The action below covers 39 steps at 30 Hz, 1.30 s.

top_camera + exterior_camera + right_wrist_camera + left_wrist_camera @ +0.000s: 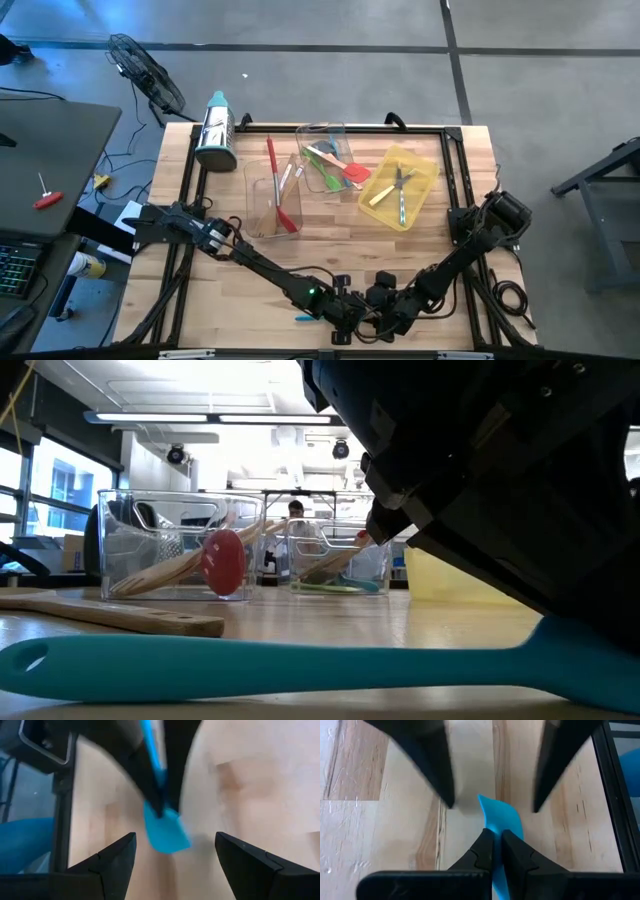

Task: Pick & Place Kitchen Items
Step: Put the blue spatula into the top right transparent bin

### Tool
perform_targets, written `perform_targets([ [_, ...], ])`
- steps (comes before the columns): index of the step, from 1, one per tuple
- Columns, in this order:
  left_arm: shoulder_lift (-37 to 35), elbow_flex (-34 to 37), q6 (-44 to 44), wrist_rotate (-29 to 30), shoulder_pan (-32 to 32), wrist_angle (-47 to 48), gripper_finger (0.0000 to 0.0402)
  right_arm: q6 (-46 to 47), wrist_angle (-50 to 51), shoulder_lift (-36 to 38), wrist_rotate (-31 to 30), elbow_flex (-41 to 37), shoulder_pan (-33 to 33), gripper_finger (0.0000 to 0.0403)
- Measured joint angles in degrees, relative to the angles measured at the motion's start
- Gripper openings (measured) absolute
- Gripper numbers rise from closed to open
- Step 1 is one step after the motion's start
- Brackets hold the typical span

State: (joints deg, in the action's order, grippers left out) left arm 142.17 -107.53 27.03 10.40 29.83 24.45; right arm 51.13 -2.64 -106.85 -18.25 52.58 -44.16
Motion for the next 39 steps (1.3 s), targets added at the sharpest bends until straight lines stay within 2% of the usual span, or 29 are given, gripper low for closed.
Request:
perform_targets([
  [13, 0.0, 0.0, -0.24, 0.2, 0.03, -0.02, 0.0012, -3.12, -3.5, -2.1, 0.43, -0.02, 0.57, 0.0263],
  [16, 0.0, 0.02, -0.24, 0.47, 0.03, 0.0, 0.0012, -3.53, -3.58, -2.12, 0.93, -0.02, 0.61, 0.0253],
  [19, 0.0, 0.02, -0.23, 0.52, 0.01, -0.02, 0.0012, -3.69, -3.56, -2.16, 1.06, -0.02, 0.63, 0.0225],
  [30, 0.0, 0.15, -0.8, 1.1, -0.01, -0.87, 0.0012, -5.82, -4.79, -2.35, 2.12, -0.08, 0.85, 0.0079],
  [36, 0.0, 0.17, -1.29, 1.49, -0.05, -1.13, 0.0012, -6.37, -4.98, -2.36, 2.71, -0.13, 1.12, 0.0016],
  [39, -0.02, 0.17, -1.27, 2.06, -0.05, -1.18, 0.0012, -7.38, -4.98, -2.34, 3.83, -0.13, 1.48, 0.0007],
])
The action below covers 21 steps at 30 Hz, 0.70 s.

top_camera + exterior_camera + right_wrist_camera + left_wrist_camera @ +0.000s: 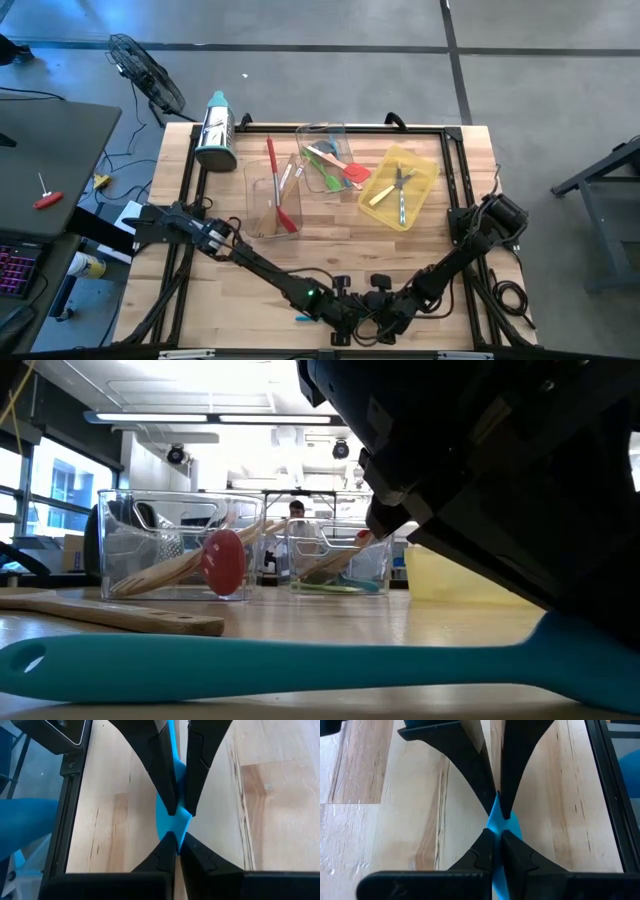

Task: Pick & Place Kitchen Items
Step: Put the blue spatula into the top right transparent bin

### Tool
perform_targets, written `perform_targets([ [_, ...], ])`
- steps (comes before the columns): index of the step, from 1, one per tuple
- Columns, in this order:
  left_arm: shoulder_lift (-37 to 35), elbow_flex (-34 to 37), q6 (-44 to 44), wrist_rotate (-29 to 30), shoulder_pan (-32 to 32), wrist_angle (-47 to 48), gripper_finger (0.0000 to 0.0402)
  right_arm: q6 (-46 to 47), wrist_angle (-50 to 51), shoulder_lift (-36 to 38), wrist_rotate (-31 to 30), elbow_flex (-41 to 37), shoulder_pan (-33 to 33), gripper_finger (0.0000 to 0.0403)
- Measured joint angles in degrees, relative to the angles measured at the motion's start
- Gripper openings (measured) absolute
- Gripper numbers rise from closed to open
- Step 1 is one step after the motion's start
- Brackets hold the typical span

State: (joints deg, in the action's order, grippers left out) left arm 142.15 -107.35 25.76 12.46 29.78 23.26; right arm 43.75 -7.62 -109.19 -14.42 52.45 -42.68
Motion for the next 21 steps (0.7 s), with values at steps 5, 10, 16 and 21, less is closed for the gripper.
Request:
perform_targets([
  [5, 0.0, 0.02, -0.03, 0.85, 0.0, -0.34, 0.0015, -0.51, 0.02, 0.02, 0.4, 0.0, 0.09, 0.0005],
  [10, 0.02, 0.13, -0.17, 1.68, 0.0, -0.79, 0.0079, -0.31, 0.16, 0.02, 0.5, 0.0, 0.09, 0.0004],
  [16, -0.75, 0.17, 0.98, 0.82, 0.07, -0.84, 0.0154, -0.66, 0.31, 0.17, 1.32, 0.26, -0.37, 0.0003],
  [21, -4.03, 0.35, 1.21, -0.6, -0.14, 0.14, 0.0176, -1.28, 0.28, 0.17, 1.16, 0.42, -1.1, 0.0003],
])
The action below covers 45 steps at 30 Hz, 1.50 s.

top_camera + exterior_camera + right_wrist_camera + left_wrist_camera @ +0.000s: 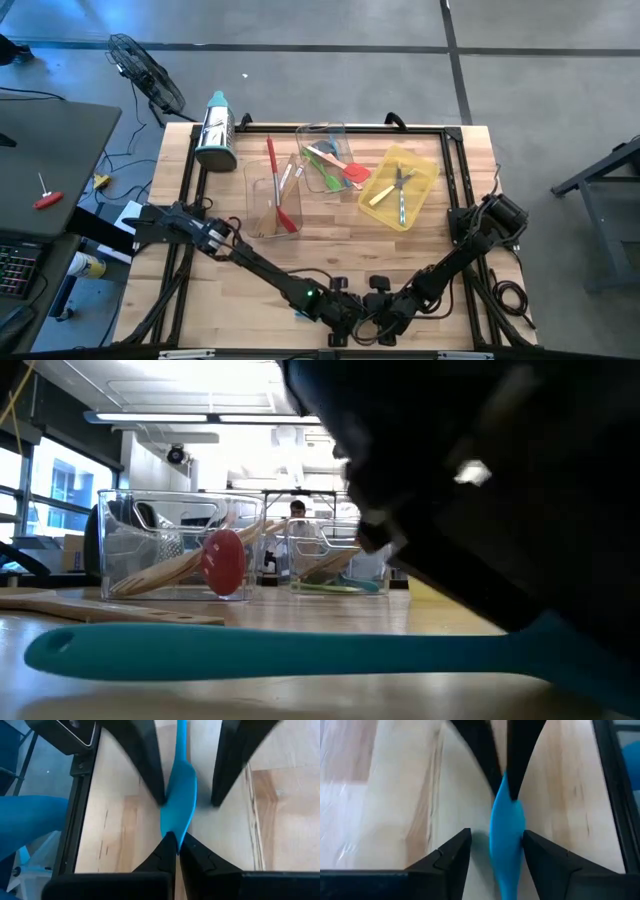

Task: Pick & Place Kitchen Items
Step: Put the blue spatula into the top right transparent bin

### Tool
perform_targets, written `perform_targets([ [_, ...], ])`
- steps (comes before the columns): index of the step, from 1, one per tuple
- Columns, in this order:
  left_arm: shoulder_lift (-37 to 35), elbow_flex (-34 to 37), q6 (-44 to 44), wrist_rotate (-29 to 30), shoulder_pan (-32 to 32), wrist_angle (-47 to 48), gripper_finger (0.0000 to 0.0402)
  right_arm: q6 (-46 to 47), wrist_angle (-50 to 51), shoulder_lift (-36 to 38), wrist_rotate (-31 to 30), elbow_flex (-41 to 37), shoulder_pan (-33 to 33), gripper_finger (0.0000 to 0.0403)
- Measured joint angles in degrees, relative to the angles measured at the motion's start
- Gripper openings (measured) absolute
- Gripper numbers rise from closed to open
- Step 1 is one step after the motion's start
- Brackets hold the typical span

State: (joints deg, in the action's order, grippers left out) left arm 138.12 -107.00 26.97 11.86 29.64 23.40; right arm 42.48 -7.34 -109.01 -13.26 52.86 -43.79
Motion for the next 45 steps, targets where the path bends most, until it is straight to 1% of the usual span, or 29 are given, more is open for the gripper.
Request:
perform_targets([
  [5, -3.82, 0.17, 0.32, 0.33, 0.03, 2.39, 0.0174, -0.02, 0.49, 0.0, -1.22, 0.0, -0.86, 0.0003],
  [11, -9.47, 0.08, 0.36, 2.77, 0.07, 3.86, 0.0172, -0.07, 3.76, 1.58, -2.71, 0.0, -2.15, 0.0003],
  [13, -11.12, 0.11, 1.32, 4.4, 0.06, 3.75, 0.0172, -0.05, 5.31, 2.33, -3.54, -0.04, -2.71, 0.0003],
  [16, -14.77, 0.11, 3.33, 8.96, 0.04, 0.9, 0.0172, 1.17, 9.0, 3.53, -5.21, -0.13, -3.67, 0.0003],
  [19, -18.85, -0.24, 3.23, 14.06, 0.72, -1.94, 0.0172, 2.86, 13.86, 5.59, -7.78, -0.21, -5.19, 0.0003],
  [21, -21.23, -0.13, 2.08, 17.84, 1.84, -1.48, 0.0172, 3.91, 16.55, 7.34, -9.37, -0.24, -6.4, 0.0003],
  [27, -27.23, -0.3, -2.85, 28.61, 6.33, -3.58, 0.0172, 7.82, 26.69, 16.03, -17.65, -0.24, -10.56, 0.0003],
  [29, -29.02, -0.2, -4.12, 33.21, 8.48, -2.28, 0.0172, 8.76, 29.79, 19.6, -20.4, -0.24, -11.44, 0.0003],
  [32, -30.41, -0.2, -5.09, 37.94, 10.69, -2.08, 0.0172, 9.15, 34.53, 24.65, -24.62, -0.21, -12.3, 0.0003],
  [36, -31.93, -0.18, -8.03, 43.43, 13.93, -2.29, 0.0172, 7.08, 40.93, 31.3, -31.35, -0.2, -11.45, 0.0003],
  [39, -32.32, -0.18, -10.63, 47.8, 16.12, -2.45, 0.0172, 4.43, 44.9, 36.21, -36.28, -0.22, -8.69, 0.0003],
  [45, -32.55, -0.18, -14.87, 58.94, 19.32, -2.47, 0.0172, -7.18, 44.91, 44.28, -43.3, -0.2, -0.96, 0.0003],
])
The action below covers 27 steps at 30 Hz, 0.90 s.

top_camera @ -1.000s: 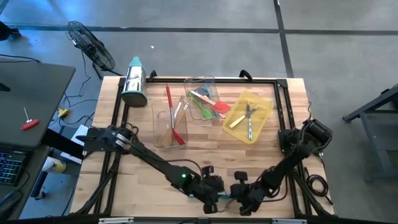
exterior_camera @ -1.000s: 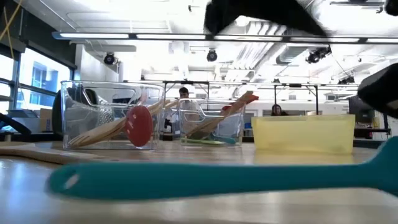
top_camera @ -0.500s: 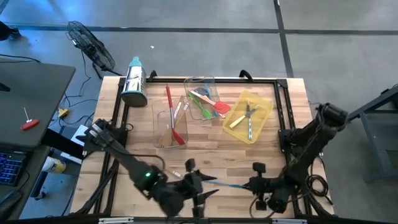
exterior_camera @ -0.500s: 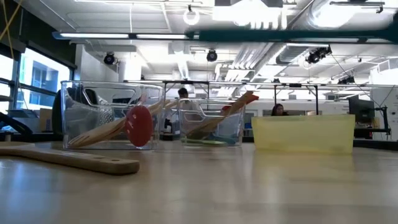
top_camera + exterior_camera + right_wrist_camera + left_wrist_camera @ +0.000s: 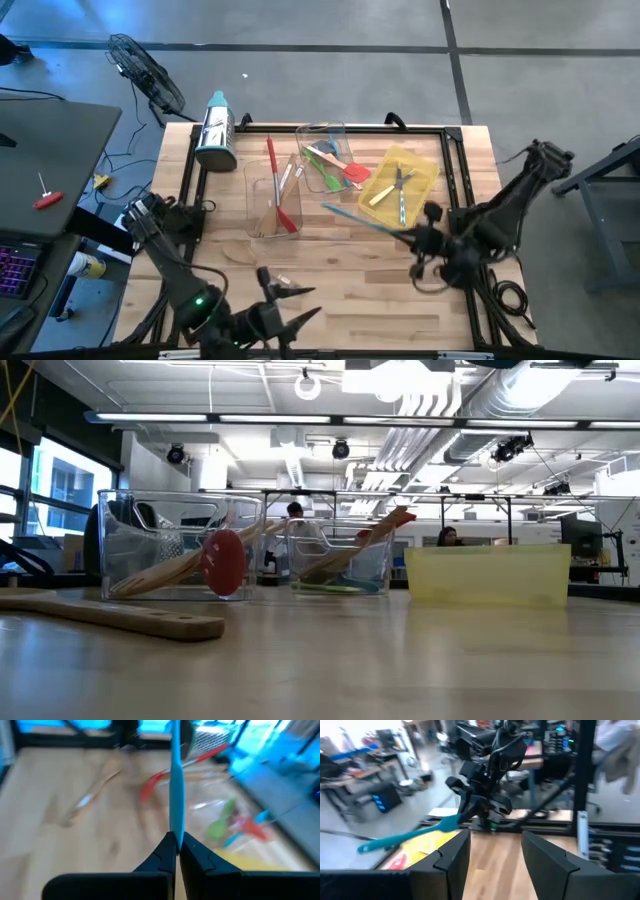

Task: Pick & Place Kitchen Items
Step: Put the blue spatula into the top right transparent bin

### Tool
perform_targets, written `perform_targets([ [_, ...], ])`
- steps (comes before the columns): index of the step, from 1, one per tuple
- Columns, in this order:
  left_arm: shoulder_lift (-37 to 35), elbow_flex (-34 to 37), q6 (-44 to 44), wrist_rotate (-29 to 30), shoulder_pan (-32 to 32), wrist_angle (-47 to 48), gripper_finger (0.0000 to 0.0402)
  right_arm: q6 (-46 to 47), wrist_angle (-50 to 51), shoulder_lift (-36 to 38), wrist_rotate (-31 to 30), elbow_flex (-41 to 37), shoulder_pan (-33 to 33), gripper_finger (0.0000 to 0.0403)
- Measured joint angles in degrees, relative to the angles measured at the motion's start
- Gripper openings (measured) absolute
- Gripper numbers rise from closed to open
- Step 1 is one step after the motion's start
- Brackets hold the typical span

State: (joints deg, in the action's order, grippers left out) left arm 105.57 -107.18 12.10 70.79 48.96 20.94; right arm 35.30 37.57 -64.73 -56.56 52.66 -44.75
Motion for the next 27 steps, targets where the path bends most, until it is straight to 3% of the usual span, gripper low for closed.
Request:
perform_targets([
  [8, -0.01, -0.02, -0.43, 4.58, 0.55, 0.22, 0.0172, -18.95, -8.3, 3.96, -3.25, 0.0, 12.96, 0.0003],
  [14, 0.0, -0.02, -4.2, 9.01, 0.55, -0.5, 0.0172, -26.7, -9.93, 3.35, -2.53, 0.0, 23.74, 0.0003],
  [22, -1.3, -0.07, -9.19, 12.68, 0.55, -0.97, 0.0172, -32.58, -8.37, 2.36, 6.54, 1.16, 33.96, 0.0003],
  [27, -2.82, -0.08, -13.62, 17.93, 0.55, -1.4, 0.0172, -33.59, -2.53, -0.95, 16.52, 8.49, 39.53, 0.0003],
])
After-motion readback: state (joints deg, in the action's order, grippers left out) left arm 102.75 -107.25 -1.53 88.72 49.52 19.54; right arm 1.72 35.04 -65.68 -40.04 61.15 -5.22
